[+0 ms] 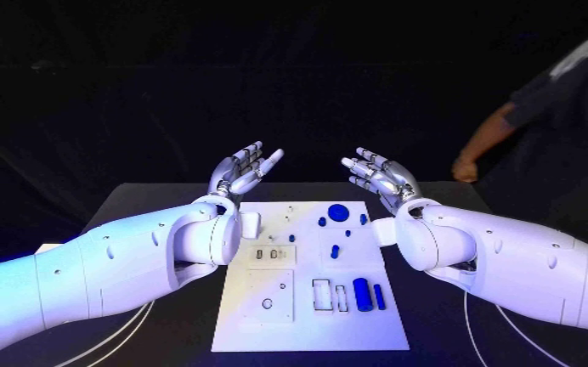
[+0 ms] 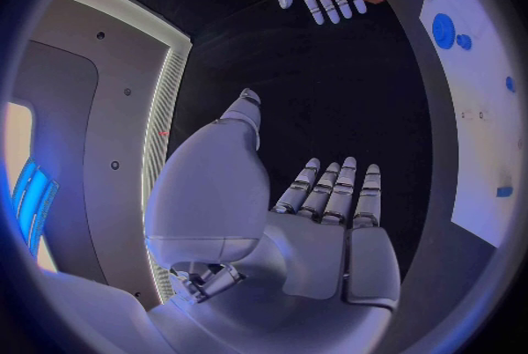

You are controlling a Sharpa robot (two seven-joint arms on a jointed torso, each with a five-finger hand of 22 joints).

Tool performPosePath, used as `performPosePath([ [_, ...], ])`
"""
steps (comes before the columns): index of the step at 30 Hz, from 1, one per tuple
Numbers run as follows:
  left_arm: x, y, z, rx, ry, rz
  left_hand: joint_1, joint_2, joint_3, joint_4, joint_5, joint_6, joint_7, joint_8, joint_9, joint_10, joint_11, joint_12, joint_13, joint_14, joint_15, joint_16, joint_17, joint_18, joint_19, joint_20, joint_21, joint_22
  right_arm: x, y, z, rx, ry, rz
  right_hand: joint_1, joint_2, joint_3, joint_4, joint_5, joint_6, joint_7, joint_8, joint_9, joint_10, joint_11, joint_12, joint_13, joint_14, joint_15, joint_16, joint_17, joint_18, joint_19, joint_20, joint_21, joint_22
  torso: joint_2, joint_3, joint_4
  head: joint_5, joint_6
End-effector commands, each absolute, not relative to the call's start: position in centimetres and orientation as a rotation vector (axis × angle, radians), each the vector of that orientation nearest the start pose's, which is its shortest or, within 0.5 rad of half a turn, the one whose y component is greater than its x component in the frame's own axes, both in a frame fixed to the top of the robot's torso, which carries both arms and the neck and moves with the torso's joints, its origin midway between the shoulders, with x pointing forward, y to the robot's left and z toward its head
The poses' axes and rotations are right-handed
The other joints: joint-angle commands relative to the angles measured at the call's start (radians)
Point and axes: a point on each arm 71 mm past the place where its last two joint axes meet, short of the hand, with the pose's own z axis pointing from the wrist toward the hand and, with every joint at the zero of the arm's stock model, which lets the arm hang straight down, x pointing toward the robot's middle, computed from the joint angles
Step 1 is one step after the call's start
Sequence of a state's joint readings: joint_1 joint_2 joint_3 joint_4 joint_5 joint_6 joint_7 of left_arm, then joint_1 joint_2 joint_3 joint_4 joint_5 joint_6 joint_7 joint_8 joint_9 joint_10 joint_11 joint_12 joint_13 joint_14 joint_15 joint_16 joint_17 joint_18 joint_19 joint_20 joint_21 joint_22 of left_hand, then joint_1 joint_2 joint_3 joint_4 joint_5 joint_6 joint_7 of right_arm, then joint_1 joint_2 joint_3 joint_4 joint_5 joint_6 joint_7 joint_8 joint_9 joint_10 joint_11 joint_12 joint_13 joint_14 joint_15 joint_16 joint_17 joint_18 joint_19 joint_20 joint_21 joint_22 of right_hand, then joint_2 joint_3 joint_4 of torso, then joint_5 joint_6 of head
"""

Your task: Assemble the parts on the task board

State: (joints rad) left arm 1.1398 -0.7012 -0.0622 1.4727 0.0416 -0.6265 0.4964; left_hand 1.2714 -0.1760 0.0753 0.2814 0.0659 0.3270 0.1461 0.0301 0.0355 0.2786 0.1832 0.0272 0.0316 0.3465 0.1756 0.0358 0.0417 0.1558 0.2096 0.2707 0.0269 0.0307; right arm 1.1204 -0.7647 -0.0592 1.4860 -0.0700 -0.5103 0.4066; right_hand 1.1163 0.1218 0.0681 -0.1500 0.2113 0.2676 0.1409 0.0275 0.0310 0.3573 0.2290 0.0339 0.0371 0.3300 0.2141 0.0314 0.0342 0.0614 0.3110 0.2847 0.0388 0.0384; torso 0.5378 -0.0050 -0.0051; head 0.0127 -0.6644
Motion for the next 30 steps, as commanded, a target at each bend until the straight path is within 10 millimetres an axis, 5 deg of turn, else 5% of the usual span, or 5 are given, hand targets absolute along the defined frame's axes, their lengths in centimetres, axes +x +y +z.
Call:
performPosePath([
  [1, 48.7, 16.7, -21.3, -1.189, 1.304, -1.406, 0.055, 0.021, 0.018, 0.013, 0.002, 0.071, 0.088, 0.015, 0.008, 0.077, 0.02, 0.014, 0.008, 0.136, 0.014, 0.031, 0.017, 0.018, 0.078, 0.021, 0.023, 0.012, 47.9, -17.8, -22.6, 1.016, 1.612, 1.49, 0.119, 0.01, 0.019, -0.06, 0.014, 0.181, 0.133, 0.026, 0.017, 0.233, 0.013, 0.031, 0.016, 0.262, 0.009, 0.036, 0.019, 0.063, 0.205, 0.006, 0.043, 0.023, 0.0, -0.0001, -0.0003, 0.0, 0.0],
  [4, 48.7, 16.7, -21.3, -1.189, 1.304, -1.406, 0.068, 0.063, 0.039, 0.002, -0.002, 0.213, 0.104, 0.042, 0.021, 0.269, 0.046, 0.048, 0.024, 0.372, 0.028, 0.088, 0.043, 0.006, 0.289, 0.023, 0.078, 0.041, 48.0, -17.7, -22.6, 0.99, 1.654, 1.506, 0.163, 0.008, 0.038, -0.093, 0.029, 0.362, 0.112, 0.054, 0.031, 0.483, -0.006, 0.067, 0.03, 0.506, -0.013, 0.074, 0.032, 0.099, 0.382, 0.006, 0.09, 0.041, 0.0, -0.0001, -0.0003, 0.0, 0.0],
  [9, 48.7, 16.7, -21.3, -1.189, 1.304, -1.406, 0.086, 0.1, 0.043, -0.033, -0.006, 0.469, 0.097, 0.093, 0.043, 0.582, 0.026, 0.104, 0.042, 0.545, 0.003, 0.141, 0.058, 0.025, 0.57, 0.016, 0.164, 0.074, 48.0, -17.6, -22.6, 0.974, 1.681, 1.515, 0.18, -0.002, 0.072, -0.128, 0.047, 0.576, 0.089, 0.072, 0.038, 0.604, -0.041, 0.075, 0.025, 0.634, -0.05, 0.093, 0.031, 0.124, 0.483, -0.001, 0.125, 0.044, 0.0, -0.0001, -0.0003, 0.0, 0.0],
  [11, 48.3, 19.2, -20.6, -1.172, 1.251, -1.418, 0.091, 0.112, 0.04, -0.053, -0.006, 0.55, 0.086, 0.113, 0.049, 0.649, 0.009, 0.118, 0.043, 0.618, -0.019, 0.159, 0.068, 0.027, 0.651, -0.004, 0.19, 0.08, 50.7, -20.0, -19.5, 0.526, 1.534, 1.237, 0.177, -0.008, 0.097, -0.136, 0.053, 0.626, 0.082, 0.068, 0.036, 0.638, -0.052, 0.066, 0.024, 0.674, -0.06, 0.09, 0.03, 0.125, 0.516, -0.012, 0.135, 0.043, 0.028, -0.0061, 0.0103, -0.012, -0.009],
  [30, 45.0, 19.9, -17.8, -1.165, 1.284, -1.556, 0.102, 0.147, 0.017, -0.127, -0.006, 0.65, 0.059, 0.1, 0.037, 0.795, -0.029, 0.087, 0.042, 0.777, -0.067, 0.151, 0.139, 0.028, 0.825, -0.053, 0.2, 0.066, 51.0, -20.1, -16.1, -0.163, 1.58, 0.769, 0.153, -0.112, 0.241, -0.129, 0.016, 0.786, 0.024, 0.044, 0.043, 0.847, -0.119, 0.031, 0.029, 0.968, -0.159, 0.115, 0.08, 0.125, 0.753, -0.117, 0.248, 0.068, 0.129, -0.0195, 0.0539, -0.064, 0.018],
])
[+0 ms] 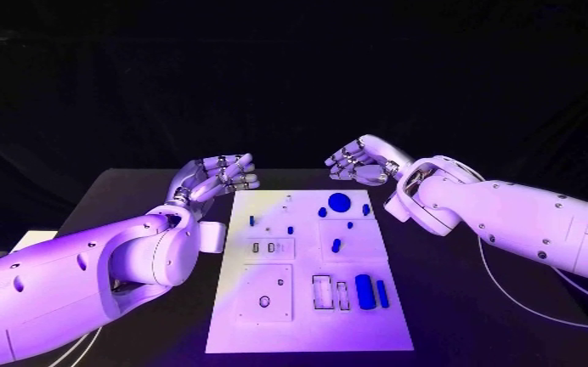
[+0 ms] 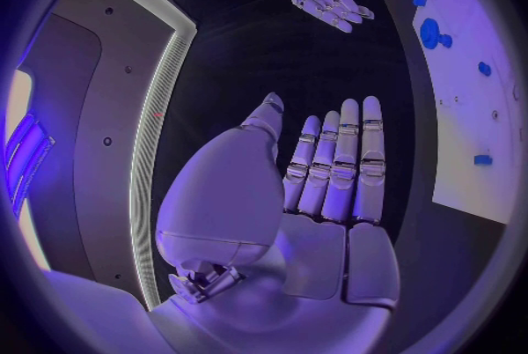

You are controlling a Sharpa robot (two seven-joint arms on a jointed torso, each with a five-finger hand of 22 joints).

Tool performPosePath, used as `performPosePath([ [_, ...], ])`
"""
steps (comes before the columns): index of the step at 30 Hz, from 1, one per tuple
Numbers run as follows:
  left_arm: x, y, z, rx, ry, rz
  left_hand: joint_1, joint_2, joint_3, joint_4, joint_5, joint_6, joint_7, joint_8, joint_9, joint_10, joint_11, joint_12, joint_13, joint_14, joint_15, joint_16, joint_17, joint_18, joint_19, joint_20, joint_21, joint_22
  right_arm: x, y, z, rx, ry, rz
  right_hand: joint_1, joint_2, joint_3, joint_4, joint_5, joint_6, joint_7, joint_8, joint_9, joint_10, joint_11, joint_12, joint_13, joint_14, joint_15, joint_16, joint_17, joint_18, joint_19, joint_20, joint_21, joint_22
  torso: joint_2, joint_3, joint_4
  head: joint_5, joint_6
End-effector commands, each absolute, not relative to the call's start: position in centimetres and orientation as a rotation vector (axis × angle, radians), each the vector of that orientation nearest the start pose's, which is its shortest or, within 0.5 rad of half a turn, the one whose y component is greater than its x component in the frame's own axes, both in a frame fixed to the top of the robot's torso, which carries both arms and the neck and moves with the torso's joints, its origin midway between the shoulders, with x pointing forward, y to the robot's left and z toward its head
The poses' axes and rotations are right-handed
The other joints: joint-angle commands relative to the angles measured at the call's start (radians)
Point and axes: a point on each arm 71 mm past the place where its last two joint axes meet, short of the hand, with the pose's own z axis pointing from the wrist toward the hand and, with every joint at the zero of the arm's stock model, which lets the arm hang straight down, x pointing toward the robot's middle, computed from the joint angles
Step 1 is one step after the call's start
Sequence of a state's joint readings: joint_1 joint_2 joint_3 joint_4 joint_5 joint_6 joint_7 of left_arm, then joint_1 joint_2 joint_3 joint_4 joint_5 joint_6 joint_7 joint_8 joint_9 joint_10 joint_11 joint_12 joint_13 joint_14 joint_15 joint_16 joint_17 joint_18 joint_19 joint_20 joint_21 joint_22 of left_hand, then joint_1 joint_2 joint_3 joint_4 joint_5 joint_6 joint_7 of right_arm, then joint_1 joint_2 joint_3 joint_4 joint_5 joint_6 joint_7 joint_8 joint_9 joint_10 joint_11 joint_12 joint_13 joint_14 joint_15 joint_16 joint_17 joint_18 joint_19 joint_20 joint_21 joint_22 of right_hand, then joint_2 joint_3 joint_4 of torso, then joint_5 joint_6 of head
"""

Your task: Assemble the parts on the task board

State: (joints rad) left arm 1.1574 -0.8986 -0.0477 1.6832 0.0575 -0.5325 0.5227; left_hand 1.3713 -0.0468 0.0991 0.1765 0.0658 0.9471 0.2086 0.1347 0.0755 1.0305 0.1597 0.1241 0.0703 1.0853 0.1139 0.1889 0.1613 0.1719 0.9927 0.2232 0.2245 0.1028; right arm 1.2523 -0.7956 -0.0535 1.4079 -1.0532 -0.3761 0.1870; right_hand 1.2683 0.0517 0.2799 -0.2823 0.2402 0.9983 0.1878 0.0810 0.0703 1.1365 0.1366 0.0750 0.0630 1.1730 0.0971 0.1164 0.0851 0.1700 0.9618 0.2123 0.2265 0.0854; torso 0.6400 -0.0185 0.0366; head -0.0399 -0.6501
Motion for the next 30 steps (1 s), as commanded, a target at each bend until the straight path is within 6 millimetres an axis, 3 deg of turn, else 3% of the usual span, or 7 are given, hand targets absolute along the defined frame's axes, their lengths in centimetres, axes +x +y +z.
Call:
performPosePath([
  [1, 44.7, 19.8, -17.6, -1.169, 1.288, -1.567, 0.002, 0.019, -0.008, -0.024, -0.006, 0.031, -0.004, -0.005, -0.003, 0.046, -0.006, -0.01, 0.004, 0.039, -0.006, -0.002, 0.021, 0.012, 0.044, -0.006, 0.002, -0.006, 51.0, -20.0, -16.1, -0.2, 1.586, 0.734, 0.003, -0.047, 0.027, 0.004, -0.016, 0.061, -0.027, -0.009, 0.004, 0.074, -0.031, -0.01, 0.003, 0.145, -0.049, 0.036, 0.036, 0.016, 0.124, -0.057, 0.078, 0.03, 0.032, -0.0073, 0.0147, -0.016, 0.006],
  [5, 44.0, 19.2, -17.2, -1.184, 1.303, -1.609, 0.002, 0.02, -0.008, -0.025, -0.006, 0.032, -0.004, -0.006, -0.003, 0.048, -0.007, -0.011, 0.004, 0.041, -0.007, -0.003, 0.023, 0.012, 0.046, -0.006, 0.001, -0.007, 51.0, -19.9, -16.1, -0.313, 1.595, 0.618, 0.008, -0.061, 0.018, 0.012, -0.055, 0.079, -0.043, -0.009, 0.005, 0.093, -0.051, -0.011, 0.003, 0.263, -0.083, 0.093, 0.077, 0.015, 0.218, -0.103, 0.162, 0.071, 0.049, -0.012, 0.0243, -0.029, 0.008],
  [8, 43.5, 18.8, -16.9, -1.197, 1.313, -1.637, 0.002, 0.019, -0.009, -0.026, -0.006, 0.033, -0.004, -0.006, -0.003, 0.049, -0.007, -0.012, 0.004, 0.041, -0.007, -0.004, 0.024, 0.012, 0.046, -0.007, 0.001, -0.007, 51.0, -19.7, -16.1, -0.371, 1.602, 0.559, 0.006, -0.072, 0.019, 0.021, -0.063, 0.089, -0.051, -0.012, 0.004, 0.1, -0.06, -0.012, 0.002, 0.328, -0.099, 0.137, 0.113, 0.013, 0.26, -0.126, 0.218, 0.102, 0.06, -0.0139, 0.0314, -0.036, 0.012],
  [11, 43.1, 18.6, -16.6, -1.2, 1.318, -1.657, 0.002, 0.019, -0.009, -0.027, -0.006, 0.032, -0.003, -0.007, -0.003, 0.049, -0.006, -0.012, 0.004, 0.041, -0.007, -0.004, 0.024, 0.012, 0.047, -0.007, 0.001, -0.007, 50.9, -19.5, -16.2, -0.406, 1.613, 0.524, 0.0, -0.086, 0.029, 0.034, -0.064, 0.092, -0.055, -0.016, 0.002, 0.092, -0.063, -0.012, 0.002, 0.339, -0.105, 0.211, 0.167, 0.01, 0.272, -0.139, 0.272, 0.134, 0.069, -0.0151, 0.0358, -0.04, 0.013],
  [16, 42.5, 18.3, -16.0, -1.198, 1.324, -1.683, 0.001, 0.019, -0.012, -0.03, -0.006, 0.031, -0.002, -0.011, -0.004, 0.048, -0.005, -0.017, 0.004, 0.04, -0.006, -0.008, 0.027, 0.011, 0.047, -0.007, -0.003, -0.009, 50.9, -19.3, -16.5, -0.456, 1.65, 0.473, -0.013, -0.11, 0.051, 0.06, -0.075, 0.08, -0.062, -0.018, -0.001, 0.044, -0.059, -0.015, 0.0, 0.341, -0.102, 0.351, 0.262, 0.009, 0.281, -0.141, 0.351, 0.183, 0.088, -0.0173, 0.043, -0.049, 0.016],
  [19, 42.4, 18.2, -15.8, -1.196, 1.325, -1.692, 0.0, 0.019, -0.013, -0.032, -0.006, 0.031, -0.001, -0.012, -0.004, 0.047, -0.004, -0.018, 0.004, 0.039, -0.005, -0.01, 0.028, 0.011, 0.047, -0.006, -0.004, -0.01, 50.9, -19.2, -16.8, -0.475, 1.676, 0.452, -0.017, -0.132, 0.064, 0.085, -0.083, 0.072, -0.068, -0.018, 0.0, 0.018, -0.057, -0.01, 0.002, 0.328, -0.097, 0.488, 0.347, 0.011, 0.29, -0.138, 0.415, 0.221, 0.095, -0.0181, 0.0465, -0.052, 0.015],
  [30, 42.1, 18.2, -15.4, -1.192, 1.329, -1.703, -0.002, 0.019, -0.016, -0.034, -0.006, 0.031, 0.001, -0.015, -0.005, 0.047, -0.003, -0.022, 0.004, 0.038, -0.004, -0.013, 0.03, 0.011, 0.047, -0.006, -0.006, -0.012, 51.1, -19.0, -17.0, -0.497, 1.691, 0.434, 0.0, -0.154, 0.1, 0.137, -0.086, 0.072, -0.067, -0.016, 0.002, 0.0, -0.05, -0.011, 0.002, 0.329, -0.095, 0.763, 0.619, 0.013, 0.261, -0.13, 0.527, 0.294, 0.113, -0.0175, 0.0543, -0.056, 0.016],
])
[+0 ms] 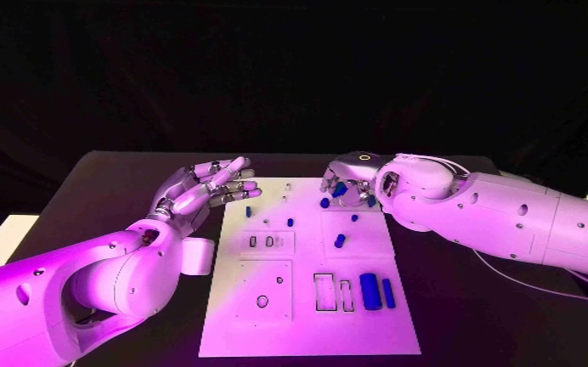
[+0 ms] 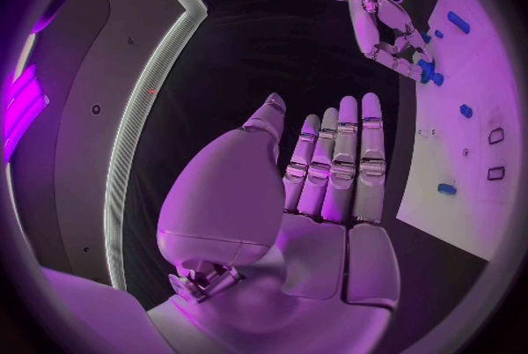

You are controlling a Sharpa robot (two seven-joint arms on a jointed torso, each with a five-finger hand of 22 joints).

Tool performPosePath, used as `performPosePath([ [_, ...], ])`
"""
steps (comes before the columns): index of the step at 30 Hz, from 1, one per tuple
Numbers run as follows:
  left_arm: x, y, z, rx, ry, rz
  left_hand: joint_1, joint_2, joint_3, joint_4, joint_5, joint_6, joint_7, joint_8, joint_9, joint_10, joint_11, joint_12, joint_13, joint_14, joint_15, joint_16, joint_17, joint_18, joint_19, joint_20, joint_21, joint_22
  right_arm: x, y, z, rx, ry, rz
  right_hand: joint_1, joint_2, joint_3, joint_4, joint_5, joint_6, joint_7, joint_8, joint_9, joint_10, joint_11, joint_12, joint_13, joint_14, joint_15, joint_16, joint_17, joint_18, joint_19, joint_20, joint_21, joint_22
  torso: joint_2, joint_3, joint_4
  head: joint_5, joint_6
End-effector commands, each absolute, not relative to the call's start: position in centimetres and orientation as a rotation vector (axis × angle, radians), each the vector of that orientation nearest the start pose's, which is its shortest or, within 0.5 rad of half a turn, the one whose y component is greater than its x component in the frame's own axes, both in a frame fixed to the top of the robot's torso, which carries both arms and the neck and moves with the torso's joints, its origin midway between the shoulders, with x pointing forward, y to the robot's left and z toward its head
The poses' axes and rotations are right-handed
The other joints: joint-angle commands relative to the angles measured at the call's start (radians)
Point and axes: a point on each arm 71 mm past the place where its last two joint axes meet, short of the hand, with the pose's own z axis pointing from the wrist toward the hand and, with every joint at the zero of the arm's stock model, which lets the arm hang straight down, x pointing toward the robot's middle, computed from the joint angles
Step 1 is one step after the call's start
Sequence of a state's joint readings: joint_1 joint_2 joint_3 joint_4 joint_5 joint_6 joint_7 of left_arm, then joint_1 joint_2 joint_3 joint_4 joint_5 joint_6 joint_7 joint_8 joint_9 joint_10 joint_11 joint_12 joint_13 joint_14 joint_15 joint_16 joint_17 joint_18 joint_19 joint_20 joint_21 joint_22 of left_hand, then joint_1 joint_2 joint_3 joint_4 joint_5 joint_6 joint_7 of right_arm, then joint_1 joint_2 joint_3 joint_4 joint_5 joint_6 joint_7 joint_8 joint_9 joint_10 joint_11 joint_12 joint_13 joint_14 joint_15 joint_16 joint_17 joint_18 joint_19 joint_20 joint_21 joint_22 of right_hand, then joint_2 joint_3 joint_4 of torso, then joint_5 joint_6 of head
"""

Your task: Assemble the parts on the task board

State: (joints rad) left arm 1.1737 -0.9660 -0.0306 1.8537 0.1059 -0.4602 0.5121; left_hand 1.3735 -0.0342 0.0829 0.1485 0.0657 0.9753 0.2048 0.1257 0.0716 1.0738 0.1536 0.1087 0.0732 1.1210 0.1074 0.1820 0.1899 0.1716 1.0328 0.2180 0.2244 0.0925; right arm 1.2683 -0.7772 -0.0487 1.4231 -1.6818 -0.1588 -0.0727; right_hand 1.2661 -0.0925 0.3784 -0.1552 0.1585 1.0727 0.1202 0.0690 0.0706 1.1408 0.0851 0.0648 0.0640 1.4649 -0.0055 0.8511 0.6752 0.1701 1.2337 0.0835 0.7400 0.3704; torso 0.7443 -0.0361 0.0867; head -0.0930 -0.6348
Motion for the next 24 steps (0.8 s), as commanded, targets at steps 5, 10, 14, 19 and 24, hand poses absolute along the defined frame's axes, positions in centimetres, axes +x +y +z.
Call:
performPosePath([
  [5, 42.13, 18.26, -15.28, -1.192, 1.331, -1.703, -0.004, 0.007, 0.001, -0.006, -0.006, 0.002, 0.005, -0.006, -0.001, 0.004, 0.003, -0.006, 0.001, 0.002, 0.002, -0.006, 0.002, 0.011, 0.007, -0.001, -0.006, -0.001, 51.26, -18.85, -17.1, -0.501, 1.7, 0.43, 0.006, -0.009, 0.013, 0.02, -0.003, 0.006, 0.003, -0.002, 0.003, -0.002, 0.001, -0.001, 0.0, 0.034, 0.007, 0.058, 0.057, 0.012, -0.018, 0.001, 0.033, 0.022, 0.012, -0.0006, 0.0086, -0.004, -0.003],
  [10, 42.11, 18.27, -15.22, -1.192, 1.334, -1.705, -0.004, 0.007, 0.0, -0.007, -0.006, 0.002, 0.006, -0.007, -0.001, 0.004, 0.004, -0.007, 0.001, 0.002, 0.002, -0.007, 0.003, 0.011, 0.007, 0.0, -0.007, -0.002, 51.41, -18.79, -17.15, -0.499, 1.7, 0.427, 0.008, -0.003, 0.025, 0.028, -0.001, 0.013, 0.005, -0.002, 0.004, 0.0, 0.0, -0.001, 0.0, 0.033, 0.005, 0.08, 0.079, 0.013, -0.021, 0.001, 0.048, 0.031, 0.016, -0.0024, 0.011, -0.006, -0.003],
  [14, 42.1, 18.24, -15.18, -1.192, 1.337, -1.707, -0.004, 0.007, -0.001, -0.008, -0.006, 0.002, 0.006, -0.008, -0.001, 0.003, 0.004, -0.009, 0.001, 0.002, 0.003, -0.008, 0.003, 0.011, 0.008, 0.0, -0.008, -0.002, 51.49, -18.71, -17.19, -0.498, 1.702, 0.424, 0.007, 0.002, 0.035, 0.038, 0.0, 0.018, 0.006, -0.002, 0.005, 0.002, -0.001, -0.001, 0.0, 0.036, 0.005, 0.113, 0.115, 0.007, -0.012, 0.0, 0.083, 0.073, 0.018, -0.0044, 0.0143, -0.01, -0.002],
  [19, 42.08, 18.22, -15.13, -1.192, 1.339, -1.709, -0.004, 0.008, -0.001, -0.01, -0.006, 0.002, 0.007, -0.009, -0.001, 0.003, 0.005, -0.01, 0.001, 0.002, 0.003, -0.009, 0.004, 0.011, 0.008, 0.0, -0.009, -0.003, 51.58, -18.66, -17.35, -0.502, 1.719, 0.416, 0.006, 0.004, 0.047, 0.047, 0.0, 0.029, 0.005, -0.001, 0.007, 0.011, -0.004, 0.0, 0.0, 0.039, 0.002, 0.156, 0.158, 0.001, 0.001, -0.001, 0.131, 0.129, 0.022, -0.006, 0.0164, -0.011, -0.003],
  [24, 42.05, 18.22, -15.1, -1.192, 1.342, -1.71, -0.003, 0.009, -0.001, -0.011, -0.006, 0.001, 0.007, -0.01, -0.001, 0.002, 0.005, -0.011, 0.001, 0.001, 0.003, -0.01, 0.005, 0.011, 0.008, 0.0, -0.01, -0.004, 51.61, -18.52, -17.54, -0.511, 1.739, 0.412, 0.005, 0.004, 0.059, 0.058, -0.003, 0.045, 0.003, 0.002, 0.009, 0.027, -0.009, 0.001, 0.0, 0.043, -0.002, 0.212, 0.217, -0.009, 0.019, -0.003, 0.192, 0.203, 0.025, -0.007, 0.018, -0.011, -0.004],
])
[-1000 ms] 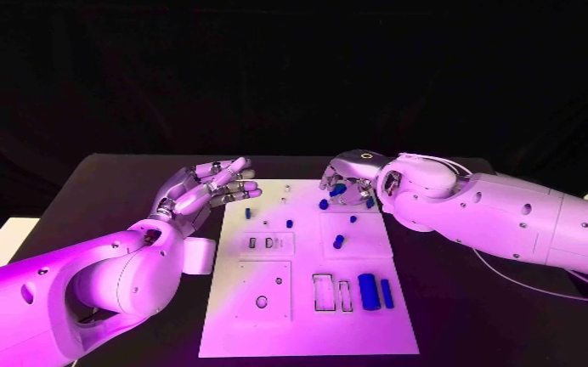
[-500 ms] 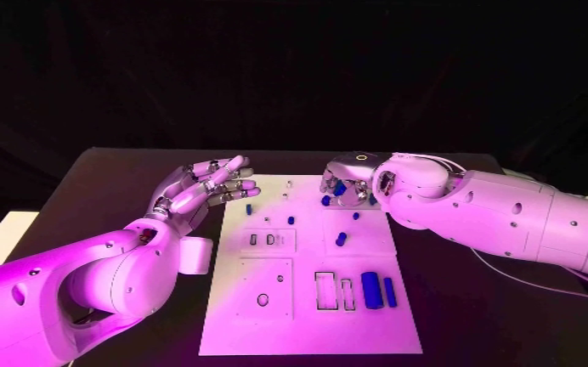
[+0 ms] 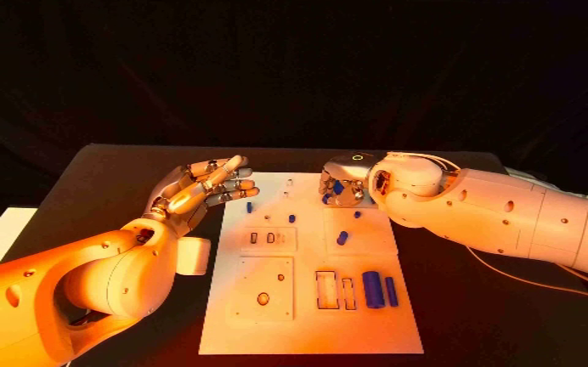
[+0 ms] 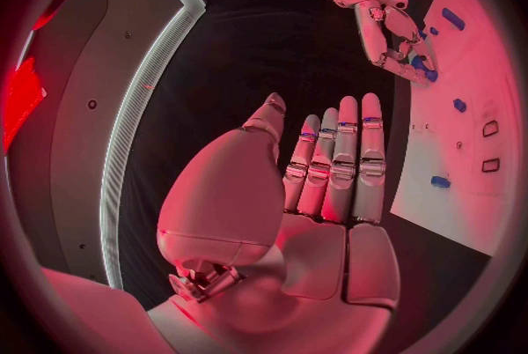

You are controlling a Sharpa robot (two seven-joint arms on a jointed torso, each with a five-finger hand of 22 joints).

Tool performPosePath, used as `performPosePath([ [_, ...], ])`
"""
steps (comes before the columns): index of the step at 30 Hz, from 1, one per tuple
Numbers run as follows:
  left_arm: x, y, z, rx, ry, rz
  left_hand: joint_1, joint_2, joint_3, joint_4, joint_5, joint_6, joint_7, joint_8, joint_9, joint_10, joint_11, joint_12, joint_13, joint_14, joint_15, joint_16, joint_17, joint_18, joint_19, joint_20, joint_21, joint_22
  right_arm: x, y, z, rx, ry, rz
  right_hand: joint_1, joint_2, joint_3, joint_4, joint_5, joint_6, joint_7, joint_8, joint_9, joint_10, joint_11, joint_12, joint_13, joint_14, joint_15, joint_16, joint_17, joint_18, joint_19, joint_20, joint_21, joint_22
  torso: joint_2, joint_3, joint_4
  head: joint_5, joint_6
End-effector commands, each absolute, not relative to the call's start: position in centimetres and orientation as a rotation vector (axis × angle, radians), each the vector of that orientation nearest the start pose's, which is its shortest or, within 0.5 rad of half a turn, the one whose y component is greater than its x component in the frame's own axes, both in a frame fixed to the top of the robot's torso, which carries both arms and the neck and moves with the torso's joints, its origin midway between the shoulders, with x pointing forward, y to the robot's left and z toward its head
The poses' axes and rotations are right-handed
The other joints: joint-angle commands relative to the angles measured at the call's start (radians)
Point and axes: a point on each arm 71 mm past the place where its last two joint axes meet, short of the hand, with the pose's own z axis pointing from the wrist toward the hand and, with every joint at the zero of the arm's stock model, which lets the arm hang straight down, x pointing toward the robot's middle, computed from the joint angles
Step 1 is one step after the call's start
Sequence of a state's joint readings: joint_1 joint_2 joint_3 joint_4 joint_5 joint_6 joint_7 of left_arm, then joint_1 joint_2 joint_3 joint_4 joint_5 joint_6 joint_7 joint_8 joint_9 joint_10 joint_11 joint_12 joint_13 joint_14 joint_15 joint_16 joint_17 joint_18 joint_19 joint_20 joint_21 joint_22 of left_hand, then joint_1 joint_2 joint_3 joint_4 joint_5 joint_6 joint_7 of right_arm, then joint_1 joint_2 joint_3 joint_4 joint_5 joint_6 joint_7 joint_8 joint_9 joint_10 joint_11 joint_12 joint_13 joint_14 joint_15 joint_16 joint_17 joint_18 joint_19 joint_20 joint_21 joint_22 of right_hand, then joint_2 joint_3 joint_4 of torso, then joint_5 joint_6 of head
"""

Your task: Assemble the parts on the task board

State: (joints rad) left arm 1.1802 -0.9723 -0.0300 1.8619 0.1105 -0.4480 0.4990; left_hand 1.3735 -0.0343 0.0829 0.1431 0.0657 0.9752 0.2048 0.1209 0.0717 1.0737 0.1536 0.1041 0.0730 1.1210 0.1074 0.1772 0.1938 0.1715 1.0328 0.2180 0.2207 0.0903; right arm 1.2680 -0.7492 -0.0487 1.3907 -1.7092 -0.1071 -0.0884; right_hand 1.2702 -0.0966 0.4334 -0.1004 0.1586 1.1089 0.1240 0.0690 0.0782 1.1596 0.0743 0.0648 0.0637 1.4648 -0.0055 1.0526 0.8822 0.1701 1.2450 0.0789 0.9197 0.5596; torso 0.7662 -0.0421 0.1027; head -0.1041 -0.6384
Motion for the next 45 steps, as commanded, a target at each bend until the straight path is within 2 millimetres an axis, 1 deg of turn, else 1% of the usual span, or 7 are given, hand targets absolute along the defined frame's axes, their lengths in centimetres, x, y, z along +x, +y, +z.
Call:
performPosePath([
  [1, 42.1, 18.2, -15.1, -1.192, 1.343, -1.71, -0.003, 0.009, -0.001, -0.006, -0.006, 0.002, 0.007, -0.005, -0.002, 0.002, 0.005, -0.007, 0.001, 0.001, 0.003, -0.006, 0.001, 0.011, 0.008, 0.0, -0.006, -0.001, 51.6, -18.5, -17.6, -0.512, 1.743, 0.411, 0.001, 0.007, 0.006, 0.005, -0.004, 0.012, -0.001, 0.002, 0.002, 0.011, 0.001, 0.001, 0.001, 0.043, -0.002, 0.017, 0.016, -0.009, 0.008, 0.001, 0.019, 0.021, 0.004, -0.0014, 0.0026, -0.001, -0.001],
  [13, 42.1, 18.3, -15.1, -1.196, 1.345, -1.71, 0.0, 0.014, -0.001, -0.01, -0.006, 0.002, 0.007, -0.007, -0.002, 0.003, 0.005, -0.01, 0.001, 0.002, 0.004, -0.009, 0.004, 0.011, 0.009, 0.0, -0.009, -0.003, 51.8, -18.6, -17.7, -0.514, 1.749, 0.395, 0.021, 0.02, 0.031, 0.01, -0.007, 0.045, -0.005, 0.008, 0.01, 0.044, -0.008, 0.003, 0.002, 0.04, -0.01, 0.063, 0.061, -0.017, 0.017, -0.003, 0.077, 0.087, 0.007, -0.0042, 0.0063, -0.004, -0.002],
  [17, 42.1, 18.3, -15.1, -1.199, 1.346, -1.711, 0.001, 0.016, -0.001, -0.012, -0.006, 0.002, 0.007, -0.008, -0.002, 0.003, 0.005, -0.011, 0.001, 0.002, 0.004, -0.009, 0.005, 0.011, 0.01, 0.0, -0.009, -0.004, 51.7, -18.5, -17.3, -0.501, 1.685, 0.409, 0.049, 0.035, 0.058, -0.002, -0.033, 0.06, -0.004, 0.011, 0.016, 0.064, -0.012, 0.004, 0.003, 0.044, -0.015, 0.101, 0.103, -0.025, 0.035, -0.006, 0.126, 0.151, 0.009, -0.0046, 0.0077, -0.005, 0.0],
  [21, 42.1, 18.2, -15.1, -1.2, 1.346, -1.712, 0.002, 0.017, 0.0, -0.014, -0.006, 0.002, 0.007, -0.009, -0.002, 0.003, 0.005, -0.012, 0.001, 0.003, 0.003, -0.01, 0.006, 0.011, 0.01, 0.0, -0.01, -0.004, 51.4, -18.2, -16.4, -0.474, 1.595, 0.449, 0.066, 0.041, 0.079, -0.014, -0.037, 0.068, -0.001, 0.011, 0.019, 0.077, -0.013, 0.003, 0.003, 0.044, -0.018, 0.12, 0.12, -0.03, 0.042, -0.007, 0.155, 0.185, 0.01, -0.0056, 0.0094, -0.006, 0.004],
  [26, 42.1, 18.2, -15.1, -1.201, 1.346, -1.713, 0.004, 0.02, 0.0, -0.018, -0.006, 0.003, 0.007, -0.01, -0.002, 0.004, 0.005, -0.014, 0.001, 0.003, 0.003, -0.012, 0.009, 0.012, 0.012, 0.0, -0.011, -0.005, 51.1, -17.7, -15.4, -0.432, 1.508, 0.484, 0.069, 0.041, 0.09, -0.018, -0.037, 0.068, 0.001, 0.008, 0.021, 0.079, -0.012, 0.001, 0.002, 0.042, -0.017, 0.125, 0.124, -0.031, 0.04, -0.007, 0.165, 0.194, 0.011, -0.0072, 0.0115, -0.007, 0.01],
  [30, 42.1, 18.2, -15.1, -1.201, 1.346, -1.714, 0.004, 0.02, 0.0, -0.018, -0.006, 0.003, 0.007, -0.01, -0.002, 0.004, 0.005, -0.014, 0.001, 0.003, 0.003, -0.012, 0.009, 0.012, 0.012, 0.0, -0.011, -0.005, 51.4, -17.3, -14.9, -0.398, 1.465, 0.488, 0.064, 0.037, 0.1, -0.017, -0.037, 0.066, 0.003, 0.004, 0.022, 0.074, -0.01, -0.003, 0.001, 0.04, -0.015, 0.133, 0.131, -0.032, 0.037, -0.005, 0.175, 0.204, 0.012, -0.0077, 0.0124, -0.003, 0.014],
  [45, 42.0, 18.0, -15.0, -1.2, 1.348, -1.734, 0.009, 0.023, 0.001, -0.025, -0.006, 0.004, 0.006, -0.013, -0.002, 0.005, 0.004, -0.017, 0.001, 0.005, 0.003, -0.014, 0.012, 0.012, 0.014, 0.0, -0.013, -0.006, 52.8, -15.0, -14.9, -0.372, 1.436, 0.5, 0.051, 0.027, 0.109, -0.011, -0.038, 0.056, 0.008, -0.004, 0.022, 0.059, -0.004, -0.004, 0.0, 0.038, -0.012, 0.147, 0.143, -0.033, 0.032, 0.001, 0.19, 0.217, 0.018, -0.0109, 0.0211, -0.004, 0.013],
])
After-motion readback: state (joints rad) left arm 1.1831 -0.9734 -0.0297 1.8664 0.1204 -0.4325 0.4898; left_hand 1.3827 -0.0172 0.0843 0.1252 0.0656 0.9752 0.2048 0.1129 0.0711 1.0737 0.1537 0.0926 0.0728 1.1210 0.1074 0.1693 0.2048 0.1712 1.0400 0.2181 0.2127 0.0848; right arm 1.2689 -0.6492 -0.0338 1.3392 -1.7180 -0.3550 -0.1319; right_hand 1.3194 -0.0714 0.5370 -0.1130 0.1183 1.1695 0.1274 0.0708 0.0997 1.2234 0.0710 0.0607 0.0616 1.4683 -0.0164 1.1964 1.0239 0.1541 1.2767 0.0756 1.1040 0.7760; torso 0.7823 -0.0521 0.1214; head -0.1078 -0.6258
